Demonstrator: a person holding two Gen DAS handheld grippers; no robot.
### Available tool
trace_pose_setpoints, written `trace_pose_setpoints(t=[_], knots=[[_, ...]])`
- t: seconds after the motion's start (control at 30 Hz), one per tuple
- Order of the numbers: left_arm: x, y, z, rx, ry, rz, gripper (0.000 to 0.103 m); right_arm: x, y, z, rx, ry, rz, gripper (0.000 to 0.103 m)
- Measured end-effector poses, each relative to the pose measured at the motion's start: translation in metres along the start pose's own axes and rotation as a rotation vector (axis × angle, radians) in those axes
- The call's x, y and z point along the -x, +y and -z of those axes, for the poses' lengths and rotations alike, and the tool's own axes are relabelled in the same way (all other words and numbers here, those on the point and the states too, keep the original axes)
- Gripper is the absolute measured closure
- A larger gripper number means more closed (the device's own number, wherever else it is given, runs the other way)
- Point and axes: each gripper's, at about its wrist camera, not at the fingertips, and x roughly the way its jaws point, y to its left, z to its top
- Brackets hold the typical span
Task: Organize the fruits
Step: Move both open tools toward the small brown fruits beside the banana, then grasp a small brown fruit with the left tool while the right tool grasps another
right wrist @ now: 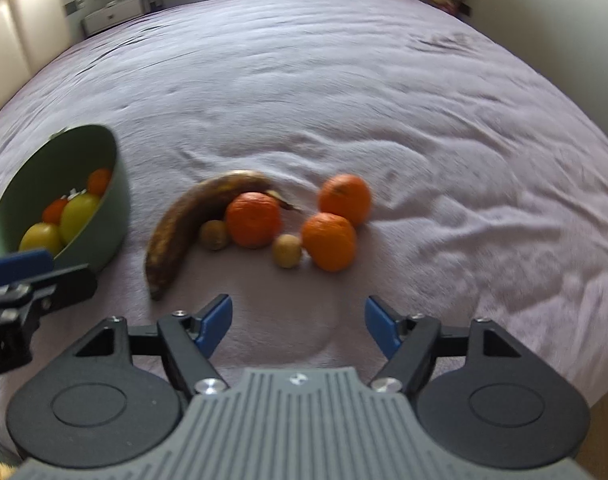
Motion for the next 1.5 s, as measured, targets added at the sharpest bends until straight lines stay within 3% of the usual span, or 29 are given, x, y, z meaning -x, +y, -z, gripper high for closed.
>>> trace_pose_setpoints(t=[0.17,0.27,0.57,0.73,0.9,1.13,1.5], knots=[[-0.016,-0.009,0.002,-0.037,0.007,-0.003,0.037,-0.008,-0.009,-0.001,-0.042,-0.001,-0.004,0.036],[-0.024,-0.017,0.000,-0.072,-0.008,-0.012,0.037,-0.011,-0.011,-0.004,-0.061,-0.010,-0.012,0.046],[-0.049,-0.024,-0.006,-0.091,-0.055,0.028,0.040,-0.024,-0.022,-0.013,-0.130,-0.048,-0.016,0.061],[-0.065,-0.031,-0.004,-0.176,-0.038,-0.031,0.046,-0.033,-0.018,-0.015,-0.130,-0.050,-0.062,0.074],[-0.079,-0.040,-0.002,-0.306,-0.028,-0.095,0.048,-0.043,-0.014,-0.017,-0.152,-0.034,-0.111,0.075],[-0.094,-0.058,0.002,-0.495,-0.011,-0.131,0.050,-0.053,-0.017,-0.018,-0.207,-0.013,-0.151,0.075],[-0.111,-0.070,0.008,-0.614,0.010,-0.157,0.059,-0.062,-0.012,-0.021,-0.232,0.012,-0.176,0.075]])
